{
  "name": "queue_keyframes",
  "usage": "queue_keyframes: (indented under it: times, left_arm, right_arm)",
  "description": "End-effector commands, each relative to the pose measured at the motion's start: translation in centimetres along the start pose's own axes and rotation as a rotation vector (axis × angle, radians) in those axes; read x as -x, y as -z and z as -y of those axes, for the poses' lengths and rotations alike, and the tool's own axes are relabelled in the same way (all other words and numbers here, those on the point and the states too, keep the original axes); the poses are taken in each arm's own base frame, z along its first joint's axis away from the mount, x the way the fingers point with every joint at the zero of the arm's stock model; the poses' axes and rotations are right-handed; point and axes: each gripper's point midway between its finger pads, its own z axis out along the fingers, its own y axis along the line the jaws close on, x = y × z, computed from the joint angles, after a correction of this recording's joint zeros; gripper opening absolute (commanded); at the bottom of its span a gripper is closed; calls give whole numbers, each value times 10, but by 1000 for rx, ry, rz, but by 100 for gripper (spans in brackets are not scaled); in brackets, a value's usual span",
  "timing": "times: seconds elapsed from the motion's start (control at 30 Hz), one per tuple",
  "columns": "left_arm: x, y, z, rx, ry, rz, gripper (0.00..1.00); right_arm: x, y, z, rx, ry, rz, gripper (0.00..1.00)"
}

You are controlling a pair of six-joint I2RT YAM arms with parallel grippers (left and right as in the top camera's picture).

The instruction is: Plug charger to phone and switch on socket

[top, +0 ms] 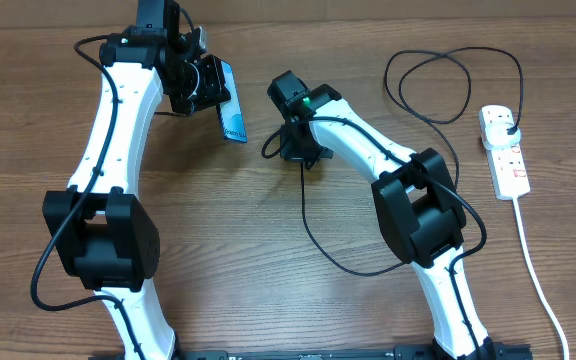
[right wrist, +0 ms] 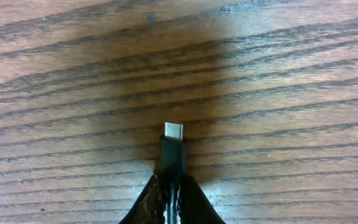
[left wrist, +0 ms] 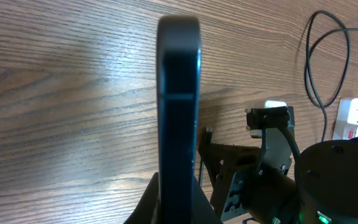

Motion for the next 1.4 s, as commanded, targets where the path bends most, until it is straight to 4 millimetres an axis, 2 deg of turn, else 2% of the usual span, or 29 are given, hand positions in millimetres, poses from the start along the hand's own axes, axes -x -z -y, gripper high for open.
queue_keyframes:
  times: [0.0, 0.07, 0.13, 0.3, 0.33, 0.47, 0.53, 0.57, 0.67, 0.8, 0.97, 1.13, 1.27, 1.37]
  left_arm:
    - [7, 10, 3, -16, -9, 29, 4]
    - [6, 10, 5, -25, -13, 26, 4]
    - [5, 11, 16, -87, -73, 17, 4]
    - [0, 20, 57, -334, -263, 9, 4]
    - [1, 23, 63, -370, -278, 13, 4]
    - [3, 43, 93, -585, -348, 35, 4]
    - [6, 60, 109, -720, -399, 56, 4]
    - [8, 74, 120, -820, -442, 74, 4]
    - [23, 89, 124, -870, -397, 99, 4]
    - [42, 106, 124, -909, -339, 125, 4]
    - [55, 141, 137, -1011, -402, 165, 4]
    - [49, 169, 153, -1085, -506, 152, 4]
    - [43, 172, 153, -1100, -546, 134, 4]
    - [39, 172, 153, -1107, -580, 130, 4]
  right_arm:
    - [-10, -18, 16, -44, 0, -45, 4]
    - [-8, -17, 14, -37, -1, -37, 4]
    - [-3, -13, 11, -11, 15, -28, 4]
    - [20, 24, -13, 190, 88, 4, 4]
    - [26, 35, -16, 227, 90, 20, 4]
    - [42, 104, -28, 445, 169, 102, 4]
    - [45, 135, -29, 502, 203, 148, 4]
    - [47, 163, -27, 519, 212, 197, 4]
    - [41, 207, -24, 542, 249, 266, 4]
    - [24, 242, -28, 568, 315, 302, 4]
    - [3, 260, -35, 584, 357, 290, 4]
    - [-6, 267, -52, 607, 398, 302, 4]
    - [-8, 275, -67, 634, 404, 331, 4]
    - [-8, 285, -70, 637, 387, 358, 4]
